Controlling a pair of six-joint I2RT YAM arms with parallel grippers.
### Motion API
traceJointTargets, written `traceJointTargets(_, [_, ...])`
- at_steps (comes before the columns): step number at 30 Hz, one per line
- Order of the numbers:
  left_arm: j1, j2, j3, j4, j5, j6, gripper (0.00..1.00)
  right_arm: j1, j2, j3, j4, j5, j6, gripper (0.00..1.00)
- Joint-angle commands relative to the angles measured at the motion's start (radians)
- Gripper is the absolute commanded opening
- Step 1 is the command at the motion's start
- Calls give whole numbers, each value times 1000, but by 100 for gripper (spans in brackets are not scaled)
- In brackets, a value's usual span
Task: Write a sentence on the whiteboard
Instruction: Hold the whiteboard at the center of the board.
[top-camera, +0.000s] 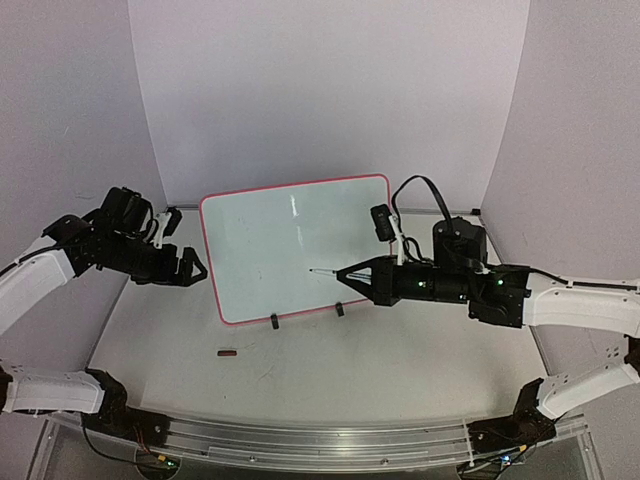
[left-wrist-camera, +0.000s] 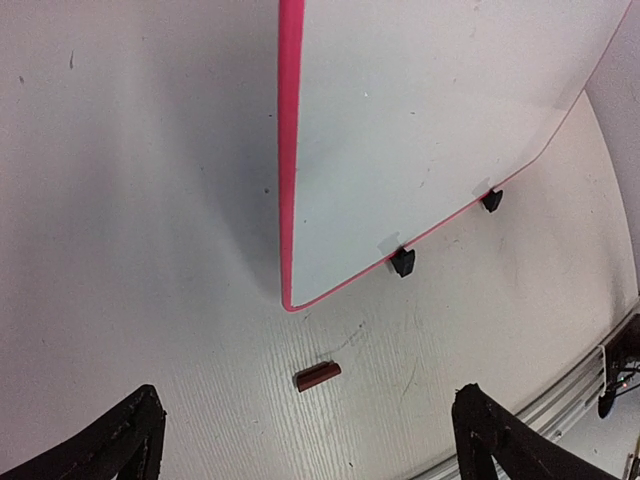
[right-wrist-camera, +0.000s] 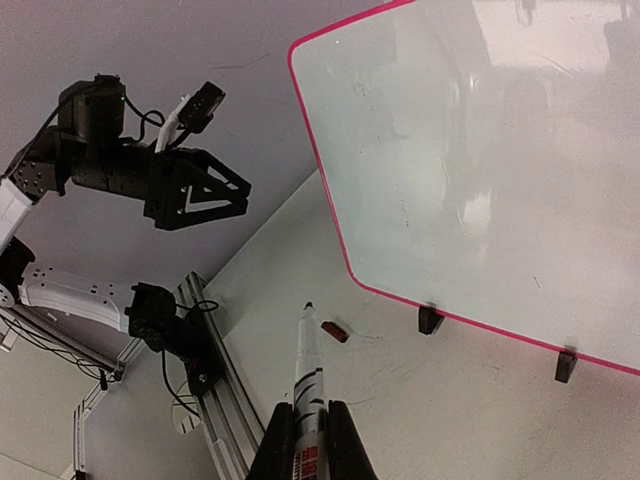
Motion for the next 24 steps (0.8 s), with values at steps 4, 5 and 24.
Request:
traceJointTargets(4, [162,95,132,89,262,235,99,55,106,128,35,16,-50,0])
traceJointTargets(5, [185,106,136,116,284,238,99,58,121,139,52,7,-48,0])
traceJointTargets(24, [395,314,155,470,701,304,71,64,374,383,130,-19,-94,0])
